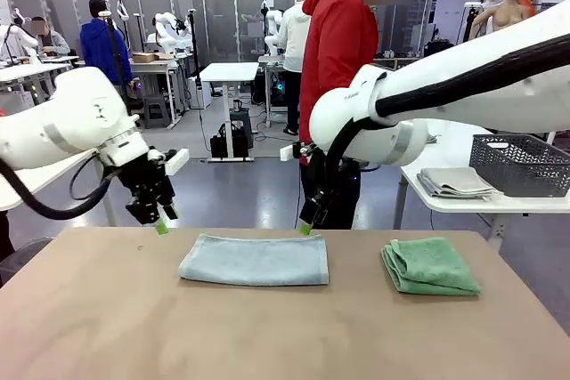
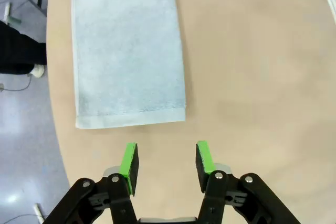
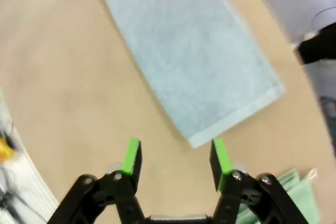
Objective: Fold the towels and place them in the basket.
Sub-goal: When a person lays out a Towel with hook on the table, fold it in half twice.
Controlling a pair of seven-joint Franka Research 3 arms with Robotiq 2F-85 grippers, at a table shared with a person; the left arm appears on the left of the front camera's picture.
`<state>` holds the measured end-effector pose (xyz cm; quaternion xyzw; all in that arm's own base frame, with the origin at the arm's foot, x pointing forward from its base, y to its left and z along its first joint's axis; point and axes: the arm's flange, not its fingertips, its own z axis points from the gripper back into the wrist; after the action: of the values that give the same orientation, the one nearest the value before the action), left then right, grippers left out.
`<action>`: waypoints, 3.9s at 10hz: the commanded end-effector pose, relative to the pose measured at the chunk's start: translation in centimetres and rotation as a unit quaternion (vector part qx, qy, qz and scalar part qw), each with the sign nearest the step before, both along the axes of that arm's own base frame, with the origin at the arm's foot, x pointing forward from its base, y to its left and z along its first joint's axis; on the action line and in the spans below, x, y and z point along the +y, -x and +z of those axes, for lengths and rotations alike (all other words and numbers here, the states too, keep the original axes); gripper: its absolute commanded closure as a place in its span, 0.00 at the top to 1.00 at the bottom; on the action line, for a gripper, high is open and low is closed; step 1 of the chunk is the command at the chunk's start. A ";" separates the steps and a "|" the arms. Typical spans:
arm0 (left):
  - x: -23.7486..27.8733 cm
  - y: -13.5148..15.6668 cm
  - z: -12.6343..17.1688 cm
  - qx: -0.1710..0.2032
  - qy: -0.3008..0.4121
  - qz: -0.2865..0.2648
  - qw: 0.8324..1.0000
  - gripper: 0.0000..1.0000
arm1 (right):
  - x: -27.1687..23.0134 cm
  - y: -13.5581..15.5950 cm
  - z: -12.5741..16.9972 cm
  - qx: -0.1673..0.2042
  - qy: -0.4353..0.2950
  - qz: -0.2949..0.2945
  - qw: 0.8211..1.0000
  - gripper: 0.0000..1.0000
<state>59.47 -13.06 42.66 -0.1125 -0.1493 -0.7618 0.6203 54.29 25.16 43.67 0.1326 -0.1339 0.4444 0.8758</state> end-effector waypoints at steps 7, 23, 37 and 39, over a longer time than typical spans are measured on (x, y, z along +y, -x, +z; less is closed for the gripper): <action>5.1 1.6 -3.3 -0.055 0.114 -0.012 0.992 0.57 | -0.1 2.7 -3.7 0.117 -0.120 -0.411 0.896 0.66; 11.6 7.7 1.2 0.005 0.288 0.046 0.956 0.57 | -0.5 -0.8 -5.3 0.126 -0.060 -0.469 0.872 0.90; 11.6 7.7 1.2 0.005 0.288 0.046 0.956 0.57 | 1.9 -7.8 -13.0 0.117 0.065 -0.517 0.845 0.90; 11.6 7.7 1.2 0.005 0.288 0.046 0.956 0.57 | 1.5 -7.9 -13.8 0.105 0.065 -0.502 0.856 0.90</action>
<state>51.83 -1.52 43.94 -0.2869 -0.3616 -0.6511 0.6024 61.70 26.51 30.18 0.0490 -0.0407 -0.0689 0.9956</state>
